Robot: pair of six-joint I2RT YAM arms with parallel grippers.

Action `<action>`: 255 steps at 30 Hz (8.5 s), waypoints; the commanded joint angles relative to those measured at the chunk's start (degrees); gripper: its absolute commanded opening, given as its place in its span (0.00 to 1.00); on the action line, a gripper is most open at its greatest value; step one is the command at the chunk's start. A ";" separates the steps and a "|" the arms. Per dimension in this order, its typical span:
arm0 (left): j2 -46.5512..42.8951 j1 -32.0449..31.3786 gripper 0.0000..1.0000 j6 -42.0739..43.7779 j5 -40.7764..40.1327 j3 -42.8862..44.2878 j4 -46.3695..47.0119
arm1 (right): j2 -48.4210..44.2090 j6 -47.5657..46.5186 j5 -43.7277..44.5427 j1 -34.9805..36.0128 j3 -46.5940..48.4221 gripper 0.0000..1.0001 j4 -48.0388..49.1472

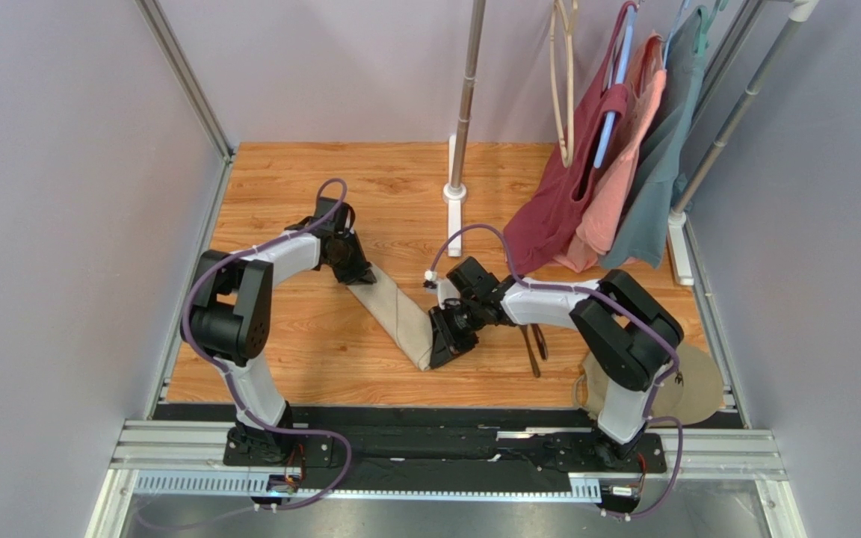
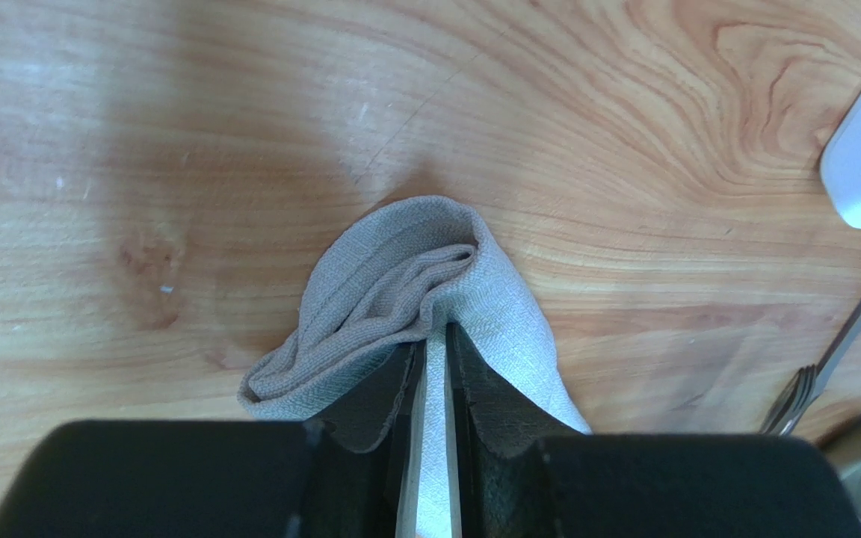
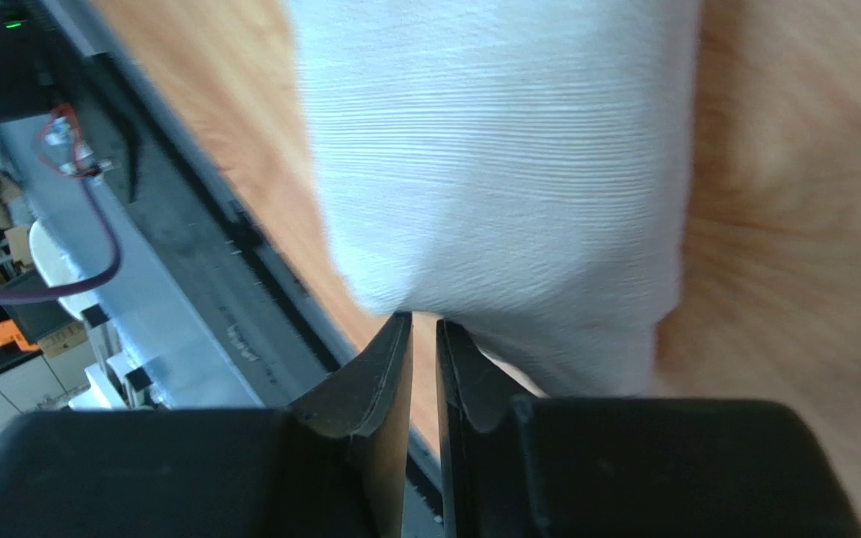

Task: Fold the napkin into a case and place the utensils inside
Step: Rotate the smaller rectangle-folded napkin at the center of the board, then pick up the fork from the corner of the board, then pass from the right arm to the left, then pass from the left arm to the right

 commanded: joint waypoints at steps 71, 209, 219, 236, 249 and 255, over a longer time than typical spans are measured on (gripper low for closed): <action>-33.74 -6.77 0.15 -16.13 -1.95 -31.15 2.61 | 17.88 -2.37 19.38 -4.59 31.00 0.11 -5.43; -39.03 -4.31 0.43 -8.02 31.59 -29.83 24.61 | 5.59 24.59 -13.31 -9.60 20.76 0.00 39.10; -33.84 -4.31 0.18 -13.93 38.74 -30.19 37.84 | 4.09 35.59 -12.70 -8.90 15.63 0.01 52.94; -38.67 -4.31 0.00 -1.36 38.65 -27.46 20.62 | 4.96 6.85 -19.47 -13.82 27.50 0.51 15.39; -38.58 -4.22 0.00 -3.12 41.29 -28.69 24.40 | 9.36 10.98 -23.42 -13.47 30.14 0.23 21.00; -38.49 -3.78 0.01 -1.55 36.93 -25.99 15.84 | 9.29 17.03 -19.78 -13.64 25.94 0.00 30.04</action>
